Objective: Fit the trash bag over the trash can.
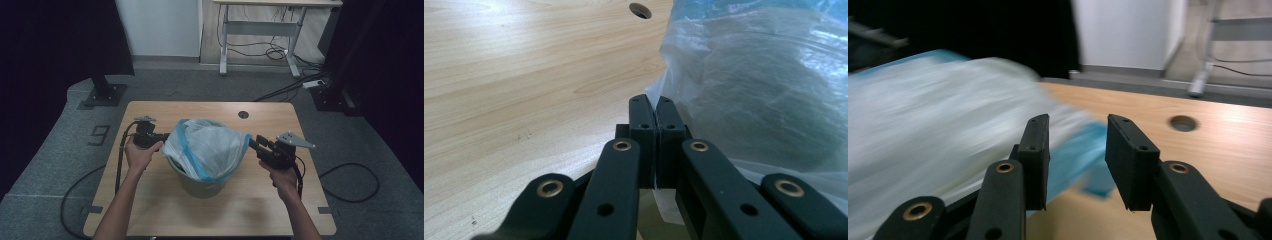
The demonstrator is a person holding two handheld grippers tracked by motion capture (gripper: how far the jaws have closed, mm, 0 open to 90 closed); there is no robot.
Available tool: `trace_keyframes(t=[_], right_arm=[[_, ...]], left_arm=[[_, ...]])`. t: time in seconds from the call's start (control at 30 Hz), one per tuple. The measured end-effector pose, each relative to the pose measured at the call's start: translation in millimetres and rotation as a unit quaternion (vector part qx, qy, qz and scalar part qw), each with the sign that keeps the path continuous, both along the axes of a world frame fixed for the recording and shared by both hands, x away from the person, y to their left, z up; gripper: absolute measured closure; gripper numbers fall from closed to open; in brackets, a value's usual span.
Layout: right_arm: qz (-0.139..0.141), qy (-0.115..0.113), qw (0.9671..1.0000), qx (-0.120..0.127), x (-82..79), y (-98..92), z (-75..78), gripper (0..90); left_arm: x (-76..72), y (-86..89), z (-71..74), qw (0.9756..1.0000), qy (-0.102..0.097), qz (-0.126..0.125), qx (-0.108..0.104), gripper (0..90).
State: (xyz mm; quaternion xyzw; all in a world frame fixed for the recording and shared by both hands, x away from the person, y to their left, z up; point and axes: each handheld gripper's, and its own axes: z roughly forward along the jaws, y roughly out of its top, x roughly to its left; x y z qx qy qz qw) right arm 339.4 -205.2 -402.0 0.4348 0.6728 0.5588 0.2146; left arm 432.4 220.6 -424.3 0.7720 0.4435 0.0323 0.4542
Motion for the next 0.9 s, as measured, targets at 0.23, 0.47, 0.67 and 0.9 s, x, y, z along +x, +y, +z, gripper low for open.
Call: trace_keyframes(t=[0.23, 0.47, 0.67, 0.9], right_arm=[[0.090, -0.014, 0.9958, -0.010, -53.6, 26.0, 2.9, 59.6], [0.158, -0.027, 0.9869, -0.014, -78.9, 53.9, 8.5, 57.8], [0.183, -0.022, 0.9828, -0.008, -78.2, 66.8, 9.8, 57.7], [0.201, -0.012, 0.9795, -0.006, -75.6, 76.7, 7.9, 57.8]], left_arm=[[-3.8, 4.0, 3.9, 1.0000, -0.003, -0.001, -0.002, 87.8], [-8.5, 2.3, 5.4, 1.0000, -0.007, -0.005, 0.000, 87.8], [-15.4, 4.2, 7.7, 0.9999, -0.014, -0.008, -0.006, 87.7], [-20.1, 3.5, 11.6, 0.9997, -0.020, -0.013, -0.009, 87.7]])
